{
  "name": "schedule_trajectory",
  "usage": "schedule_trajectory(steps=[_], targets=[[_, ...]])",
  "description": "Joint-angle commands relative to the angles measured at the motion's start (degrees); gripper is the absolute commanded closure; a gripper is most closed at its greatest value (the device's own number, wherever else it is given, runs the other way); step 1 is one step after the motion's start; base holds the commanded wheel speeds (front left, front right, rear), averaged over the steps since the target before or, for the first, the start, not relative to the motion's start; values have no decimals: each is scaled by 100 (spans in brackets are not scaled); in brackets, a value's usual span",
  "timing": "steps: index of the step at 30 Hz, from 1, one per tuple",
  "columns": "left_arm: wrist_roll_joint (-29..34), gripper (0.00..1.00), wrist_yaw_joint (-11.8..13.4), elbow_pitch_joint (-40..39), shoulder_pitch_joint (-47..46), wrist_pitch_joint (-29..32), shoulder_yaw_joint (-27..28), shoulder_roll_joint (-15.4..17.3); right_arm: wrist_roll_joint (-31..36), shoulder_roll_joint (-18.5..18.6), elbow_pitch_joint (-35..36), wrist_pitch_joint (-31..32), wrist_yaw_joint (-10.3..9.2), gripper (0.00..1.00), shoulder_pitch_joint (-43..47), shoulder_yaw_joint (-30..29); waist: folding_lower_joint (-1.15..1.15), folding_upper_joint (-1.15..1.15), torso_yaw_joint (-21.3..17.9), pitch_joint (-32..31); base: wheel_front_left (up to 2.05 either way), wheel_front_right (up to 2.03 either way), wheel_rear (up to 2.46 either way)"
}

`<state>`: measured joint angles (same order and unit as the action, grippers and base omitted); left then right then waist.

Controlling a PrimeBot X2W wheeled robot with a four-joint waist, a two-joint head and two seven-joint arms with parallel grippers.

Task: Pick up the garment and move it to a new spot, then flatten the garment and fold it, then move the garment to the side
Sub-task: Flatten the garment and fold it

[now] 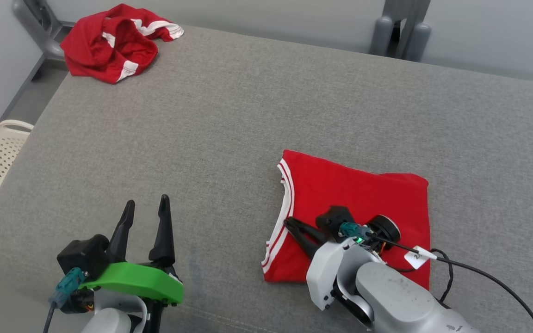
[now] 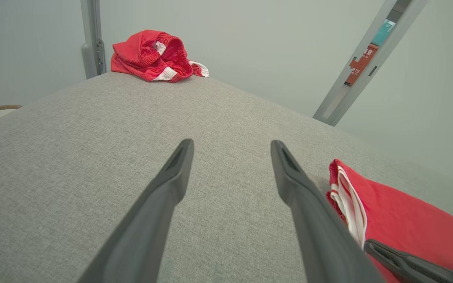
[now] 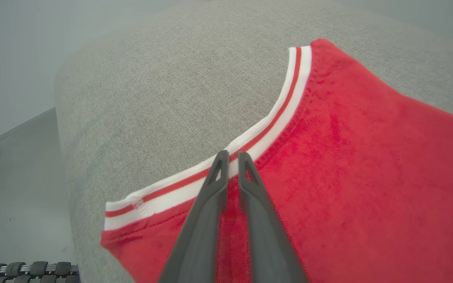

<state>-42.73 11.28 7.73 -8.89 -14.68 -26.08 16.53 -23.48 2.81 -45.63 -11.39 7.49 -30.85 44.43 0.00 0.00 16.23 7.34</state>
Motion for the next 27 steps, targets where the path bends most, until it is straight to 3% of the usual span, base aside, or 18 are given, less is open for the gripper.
schedule_trajectory(steps=[1, 9, 16, 17, 18, 19, 20, 24, 27], targets=[[5, 0, -28, 34, -90, -24, 25, -31, 7, 17, -126, 45, 0, 100, -130, 109, 0, 0, 157, 101, 0, 0, 0], [38, 0, -121, 148, -92, -50, 120, -143, -145, 17, -484, 257, 0, 100, -386, 786, 0, 0, 396, 200, 0, 0, 0], [104, 0, -148, 177, -86, -50, 242, -205, -368, 16, -457, 106, 0, 100, -562, 1060, 0, 0, 314, 222, 0, 0, 0], [128, 0, -162, 177, -100, -50, 252, -204, -402, 17, -430, 23, 0, 73, -598, 1039, 0, 0, 271, 212, 0, 0, 0], [151, 0, -166, 175, -117, -51, 267, -198, -432, 18, -408, -41, 0, 65, -627, 1005, 0, 0, 226, 199, 0, 0, 0], [183, 0, -177, 169, -146, -53, 282, -196, -463, 18, -383, -126, 0, 9, -661, 938, 0, 0, 175, 181, 0, 0, 0], [212, 0, -184, 165, -167, -53, 289, -198, -469, 19, -365, -185, 0, 0, -689, 867, 0, 0, 122, 157, 0, 0, 0], [294, 0, -244, 137, -270, -50, 330, -229, -396, 22, -355, -352, 0, 0, -764, 274, 0, 0, -125, 49, 0, 0, 0], [364, 0, -279, 158, -336, -50, 439, -290, -73, 16, -287, -383, 0, 0, -747, -534, 0, 0, -338, -37, 0, 0, 0]])
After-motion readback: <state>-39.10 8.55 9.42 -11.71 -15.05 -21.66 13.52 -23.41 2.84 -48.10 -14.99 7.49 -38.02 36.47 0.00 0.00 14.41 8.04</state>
